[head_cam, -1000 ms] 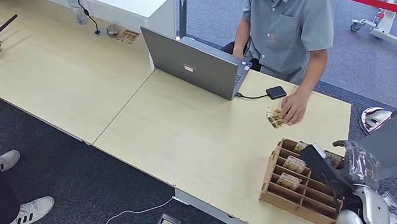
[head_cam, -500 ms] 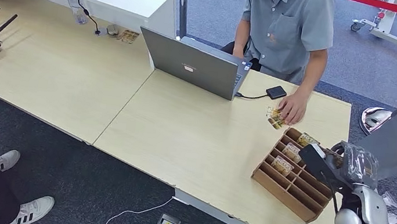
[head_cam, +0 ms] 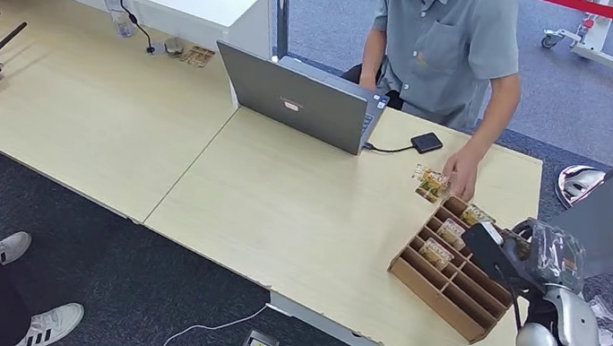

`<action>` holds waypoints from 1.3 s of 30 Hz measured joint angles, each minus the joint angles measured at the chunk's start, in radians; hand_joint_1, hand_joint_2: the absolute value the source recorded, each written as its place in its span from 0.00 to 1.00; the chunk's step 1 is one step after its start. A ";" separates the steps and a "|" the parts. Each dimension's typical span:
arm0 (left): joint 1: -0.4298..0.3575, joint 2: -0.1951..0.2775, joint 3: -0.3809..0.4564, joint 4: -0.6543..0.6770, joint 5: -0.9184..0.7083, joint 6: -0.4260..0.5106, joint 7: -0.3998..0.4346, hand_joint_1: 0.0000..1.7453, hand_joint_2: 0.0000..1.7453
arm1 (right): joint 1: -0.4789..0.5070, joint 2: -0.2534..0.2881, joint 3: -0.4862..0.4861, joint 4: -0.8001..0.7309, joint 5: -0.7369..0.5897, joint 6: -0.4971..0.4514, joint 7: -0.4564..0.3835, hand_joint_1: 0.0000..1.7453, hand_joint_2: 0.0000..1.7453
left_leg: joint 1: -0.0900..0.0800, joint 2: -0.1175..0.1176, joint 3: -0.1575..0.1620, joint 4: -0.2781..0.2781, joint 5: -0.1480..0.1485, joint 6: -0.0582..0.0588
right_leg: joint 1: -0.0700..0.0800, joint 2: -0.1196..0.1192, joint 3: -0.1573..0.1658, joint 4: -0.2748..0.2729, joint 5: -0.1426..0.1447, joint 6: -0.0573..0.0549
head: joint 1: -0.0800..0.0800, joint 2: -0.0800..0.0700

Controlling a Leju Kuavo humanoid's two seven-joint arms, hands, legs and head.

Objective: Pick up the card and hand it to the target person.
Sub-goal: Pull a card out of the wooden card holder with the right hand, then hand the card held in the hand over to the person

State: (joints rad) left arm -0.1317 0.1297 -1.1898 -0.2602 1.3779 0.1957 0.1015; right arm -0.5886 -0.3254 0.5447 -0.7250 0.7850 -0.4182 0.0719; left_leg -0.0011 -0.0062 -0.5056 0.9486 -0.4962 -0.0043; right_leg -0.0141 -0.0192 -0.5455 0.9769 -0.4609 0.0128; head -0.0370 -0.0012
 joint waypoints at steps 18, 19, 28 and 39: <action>0.000 0.000 -0.017 0.000 0.004 0.000 -0.002 0.00 0.00 | 0.029 -0.001 -0.005 -0.159 0.086 0.003 0.038 0.97 1.00 | 0.000 0.000 0.000 0.000 0.000 0.000 | 0.000 0.000 -0.001 0.000 0.000 0.000 | 0.000 0.000; 0.000 0.000 -0.017 0.000 0.004 0.000 -0.002 0.00 0.00 | 0.032 -0.001 -0.007 -0.172 0.088 0.003 0.039 1.00 1.00 | 0.000 0.000 0.000 0.000 0.000 0.000 | 0.000 0.000 -0.001 0.000 0.000 0.000 | 0.000 0.000; 0.000 0.000 -0.018 0.000 0.003 -0.004 -0.002 0.00 0.00 | 0.087 -0.001 -0.024 -0.384 0.079 0.035 -0.001 1.00 1.00 | 0.000 0.000 0.000 0.000 0.000 0.000 | 0.000 0.000 0.000 0.000 0.000 0.000 | 0.000 0.000; 0.000 0.003 -0.019 0.000 -0.012 -0.023 -0.004 0.00 0.00 | 0.129 0.011 -0.012 -0.604 0.054 0.089 -0.057 1.00 1.00 | 0.000 0.000 0.000 0.000 0.000 0.000 | 0.000 0.000 0.000 0.000 0.000 0.000 | 0.000 0.000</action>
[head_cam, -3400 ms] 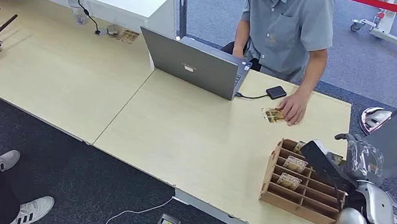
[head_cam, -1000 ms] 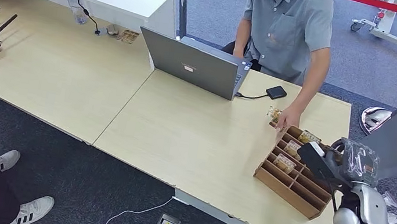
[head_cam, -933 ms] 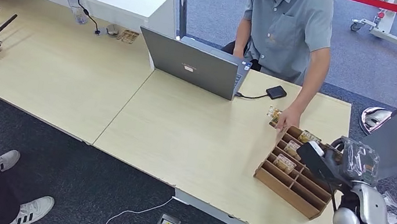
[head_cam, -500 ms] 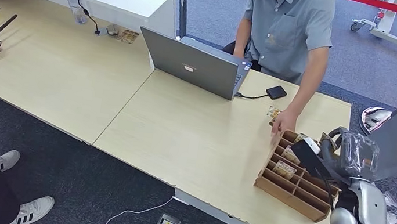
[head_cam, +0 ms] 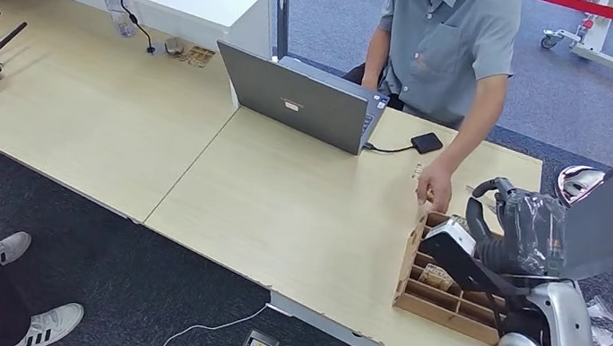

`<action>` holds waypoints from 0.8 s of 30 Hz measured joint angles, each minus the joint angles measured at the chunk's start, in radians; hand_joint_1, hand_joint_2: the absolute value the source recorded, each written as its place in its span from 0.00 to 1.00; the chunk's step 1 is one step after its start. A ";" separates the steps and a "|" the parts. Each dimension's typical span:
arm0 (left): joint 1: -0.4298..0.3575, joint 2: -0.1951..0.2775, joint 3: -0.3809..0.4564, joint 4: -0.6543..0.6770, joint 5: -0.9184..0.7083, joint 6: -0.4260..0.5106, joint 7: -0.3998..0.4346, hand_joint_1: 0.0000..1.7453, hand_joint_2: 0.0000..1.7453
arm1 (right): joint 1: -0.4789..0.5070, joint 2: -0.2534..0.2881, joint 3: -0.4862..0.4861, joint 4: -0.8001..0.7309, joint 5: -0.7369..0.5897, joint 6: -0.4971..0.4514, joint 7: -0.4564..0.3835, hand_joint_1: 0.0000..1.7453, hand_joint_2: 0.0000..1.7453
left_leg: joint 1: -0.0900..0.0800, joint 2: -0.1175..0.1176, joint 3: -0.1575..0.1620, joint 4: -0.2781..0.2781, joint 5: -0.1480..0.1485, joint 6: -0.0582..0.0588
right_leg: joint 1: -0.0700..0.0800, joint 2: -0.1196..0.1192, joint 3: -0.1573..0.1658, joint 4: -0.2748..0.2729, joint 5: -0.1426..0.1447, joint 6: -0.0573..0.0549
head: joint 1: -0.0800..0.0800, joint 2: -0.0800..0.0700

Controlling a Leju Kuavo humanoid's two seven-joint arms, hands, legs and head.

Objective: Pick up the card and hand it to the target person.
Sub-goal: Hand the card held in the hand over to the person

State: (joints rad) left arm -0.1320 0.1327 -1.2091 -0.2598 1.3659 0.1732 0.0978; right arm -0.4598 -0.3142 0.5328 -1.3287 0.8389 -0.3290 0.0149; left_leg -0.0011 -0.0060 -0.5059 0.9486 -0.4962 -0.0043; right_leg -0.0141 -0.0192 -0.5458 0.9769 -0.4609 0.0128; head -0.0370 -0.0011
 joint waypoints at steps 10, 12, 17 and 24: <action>-0.001 0.006 -0.006 0.000 -0.021 -0.024 -0.005 0.00 0.00 | 0.008 0.018 0.035 -0.033 -0.027 0.032 -0.024 1.00 1.00 | 0.000 0.000 0.000 0.000 0.000 0.000 | 0.000 0.000 0.000 0.000 0.000 0.000 | 0.000 0.000; -0.001 0.007 -0.007 0.000 -0.025 -0.028 -0.009 0.00 0.00 | 0.008 0.023 0.042 -0.029 -0.026 0.034 -0.026 1.00 1.00 | 0.000 0.000 0.000 0.000 0.000 0.000 | 0.000 0.000 0.000 0.000 0.000 0.000 | 0.000 0.000; -0.001 0.008 -0.014 0.000 -0.033 -0.033 -0.011 0.00 0.00 | 0.008 0.032 0.060 -0.013 -0.011 0.033 -0.023 0.94 1.00 | 0.000 0.000 0.000 0.000 0.000 0.000 | 0.000 0.000 0.000 0.000 0.000 0.000 | 0.000 0.000; -0.002 0.008 -0.023 0.000 -0.041 -0.036 -0.009 0.00 0.00 | 0.008 0.035 0.081 0.012 0.090 0.048 0.039 0.00 1.00 | 0.000 0.000 0.000 0.000 0.000 0.000 | 0.000 0.000 0.000 0.000 0.000 0.000 | 0.000 0.000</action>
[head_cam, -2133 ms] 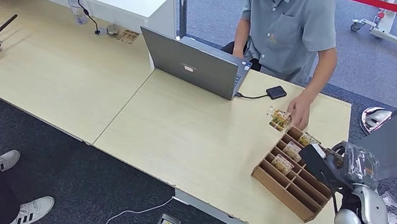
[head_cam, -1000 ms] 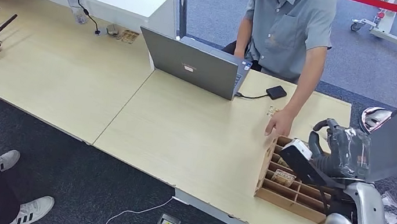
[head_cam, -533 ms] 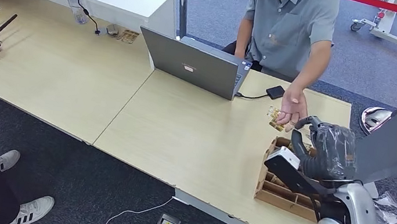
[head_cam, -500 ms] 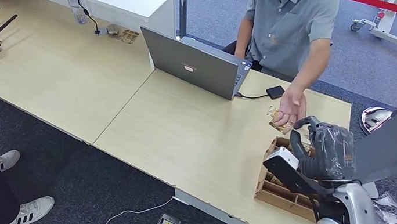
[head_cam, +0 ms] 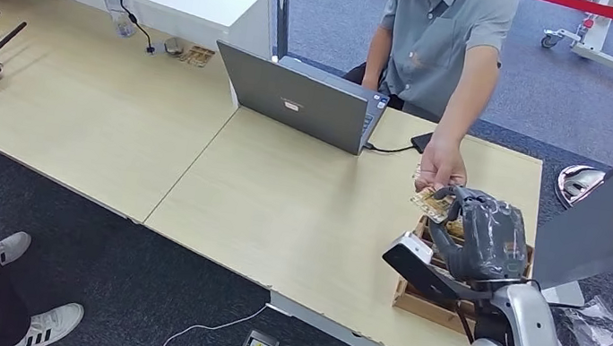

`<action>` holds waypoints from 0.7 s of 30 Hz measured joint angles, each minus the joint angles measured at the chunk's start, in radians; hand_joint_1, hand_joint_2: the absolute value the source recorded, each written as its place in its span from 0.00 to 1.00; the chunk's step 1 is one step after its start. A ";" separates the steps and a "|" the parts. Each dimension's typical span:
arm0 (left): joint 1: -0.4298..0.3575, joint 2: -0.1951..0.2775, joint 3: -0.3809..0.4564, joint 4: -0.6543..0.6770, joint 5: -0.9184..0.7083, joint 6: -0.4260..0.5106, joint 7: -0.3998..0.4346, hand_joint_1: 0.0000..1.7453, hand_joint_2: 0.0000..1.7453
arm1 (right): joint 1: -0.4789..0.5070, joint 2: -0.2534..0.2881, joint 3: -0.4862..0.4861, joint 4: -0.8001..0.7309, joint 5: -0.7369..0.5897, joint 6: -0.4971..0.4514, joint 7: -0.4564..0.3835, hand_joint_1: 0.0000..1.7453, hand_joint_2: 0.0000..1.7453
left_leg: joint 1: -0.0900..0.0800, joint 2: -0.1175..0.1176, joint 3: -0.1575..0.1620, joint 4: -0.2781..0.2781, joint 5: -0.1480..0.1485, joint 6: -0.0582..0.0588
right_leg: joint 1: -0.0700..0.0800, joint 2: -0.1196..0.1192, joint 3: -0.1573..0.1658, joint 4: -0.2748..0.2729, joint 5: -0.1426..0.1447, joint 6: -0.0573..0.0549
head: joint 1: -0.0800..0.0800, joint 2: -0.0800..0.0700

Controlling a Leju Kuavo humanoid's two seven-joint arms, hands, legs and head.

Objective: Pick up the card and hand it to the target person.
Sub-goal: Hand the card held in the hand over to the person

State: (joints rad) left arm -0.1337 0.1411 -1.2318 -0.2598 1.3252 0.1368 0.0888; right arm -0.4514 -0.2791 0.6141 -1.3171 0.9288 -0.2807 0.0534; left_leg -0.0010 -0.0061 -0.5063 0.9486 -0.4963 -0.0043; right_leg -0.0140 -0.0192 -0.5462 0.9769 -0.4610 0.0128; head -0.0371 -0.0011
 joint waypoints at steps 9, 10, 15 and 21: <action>0.000 0.000 -0.001 0.000 -0.006 -0.001 0.001 0.00 0.00 | 0.008 0.000 -0.001 0.031 -0.025 0.039 0.043 0.00 1.00 | 0.000 0.000 0.000 0.000 0.000 0.000 | 0.000 0.000 0.000 0.000 0.000 0.000 | 0.000 0.000; 0.000 0.000 -0.001 0.000 -0.006 -0.001 0.001 0.00 0.00 | 0.011 0.000 -0.006 0.032 -0.049 0.046 0.045 0.00 1.00 | 0.000 0.000 0.000 0.000 0.000 0.000 | 0.000 0.000 0.000 0.000 0.000 0.000 | 0.000 0.000; 0.000 0.000 -0.001 0.000 -0.008 -0.002 0.001 0.00 0.00 | 0.029 -0.003 -0.036 0.037 -0.151 0.077 0.038 0.00 1.00 | 0.000 0.000 0.000 0.000 0.000 0.000 | 0.000 0.000 0.000 0.000 0.000 0.000 | 0.000 0.000; 0.000 0.001 -0.001 0.000 -0.008 -0.004 0.003 0.00 0.00 | 0.051 -0.009 -0.067 0.037 -0.359 0.194 -0.017 0.00 1.00 | 0.000 0.000 0.000 0.000 0.000 0.000 | 0.000 0.000 0.000 0.000 0.000 0.000 | 0.000 0.000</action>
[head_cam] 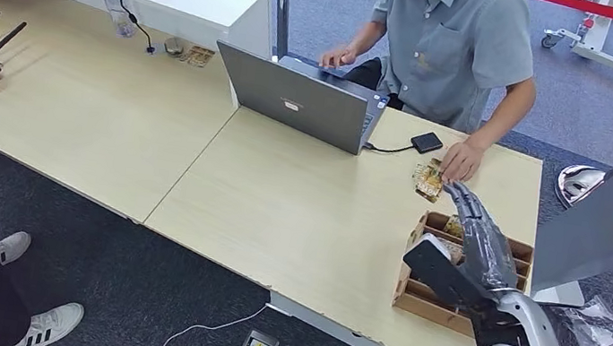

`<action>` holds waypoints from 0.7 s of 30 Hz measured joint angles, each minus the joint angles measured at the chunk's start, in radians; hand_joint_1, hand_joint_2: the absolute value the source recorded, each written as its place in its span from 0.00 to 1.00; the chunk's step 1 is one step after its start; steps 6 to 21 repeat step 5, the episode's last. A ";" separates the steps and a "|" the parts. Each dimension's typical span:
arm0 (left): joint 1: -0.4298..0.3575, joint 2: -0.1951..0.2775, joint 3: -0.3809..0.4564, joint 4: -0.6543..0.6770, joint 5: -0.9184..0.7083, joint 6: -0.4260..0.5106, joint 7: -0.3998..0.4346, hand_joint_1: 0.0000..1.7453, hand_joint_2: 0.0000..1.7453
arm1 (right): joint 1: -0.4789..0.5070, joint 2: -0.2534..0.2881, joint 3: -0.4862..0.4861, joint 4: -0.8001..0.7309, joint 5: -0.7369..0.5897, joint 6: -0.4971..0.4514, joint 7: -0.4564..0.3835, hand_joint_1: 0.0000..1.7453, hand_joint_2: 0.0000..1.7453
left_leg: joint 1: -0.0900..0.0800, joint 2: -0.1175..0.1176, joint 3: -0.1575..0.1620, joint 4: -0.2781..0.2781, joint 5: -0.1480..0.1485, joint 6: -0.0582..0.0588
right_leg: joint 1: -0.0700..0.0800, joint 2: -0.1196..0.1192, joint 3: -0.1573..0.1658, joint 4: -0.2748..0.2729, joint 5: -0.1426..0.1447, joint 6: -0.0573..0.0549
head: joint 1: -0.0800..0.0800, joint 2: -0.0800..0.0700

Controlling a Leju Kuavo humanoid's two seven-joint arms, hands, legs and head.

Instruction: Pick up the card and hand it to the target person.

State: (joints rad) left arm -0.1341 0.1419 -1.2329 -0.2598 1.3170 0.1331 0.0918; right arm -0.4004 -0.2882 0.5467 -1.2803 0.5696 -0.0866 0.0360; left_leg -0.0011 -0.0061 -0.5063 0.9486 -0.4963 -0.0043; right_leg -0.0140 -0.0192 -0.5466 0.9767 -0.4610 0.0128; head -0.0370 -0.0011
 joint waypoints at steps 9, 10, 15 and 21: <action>0.000 0.000 0.000 0.000 0.005 0.002 0.007 0.00 0.00 | 0.007 -0.007 -0.014 -0.006 -0.120 0.063 -0.026 0.00 1.00 | 0.000 0.000 0.000 0.000 0.000 0.000 | 0.000 0.000 0.000 0.000 0.000 0.000 | 0.000 0.000; 0.000 0.000 0.000 0.000 0.005 0.002 0.007 0.00 0.00 | 0.007 -0.007 -0.014 -0.006 -0.120 0.063 -0.026 0.00 1.00 | 0.000 0.000 0.000 0.000 0.000 0.000 | 0.000 0.000 0.000 0.000 0.000 0.000 | 0.000 0.000; 0.000 0.000 0.000 0.000 0.005 0.002 0.007 0.00 0.00 | 0.007 -0.007 -0.014 -0.006 -0.120 0.063 -0.026 0.00 1.00 | 0.000 0.000 0.000 0.000 0.000 0.000 | 0.000 0.000 0.000 0.000 0.000 0.000 | 0.000 0.000; 0.000 0.000 0.000 0.000 0.005 0.002 0.007 0.00 0.00 | 0.007 -0.007 -0.014 -0.006 -0.120 0.063 -0.026 0.00 1.00 | 0.000 0.000 0.000 0.000 0.000 0.000 | 0.000 0.000 0.000 0.000 0.000 0.000 | 0.000 0.000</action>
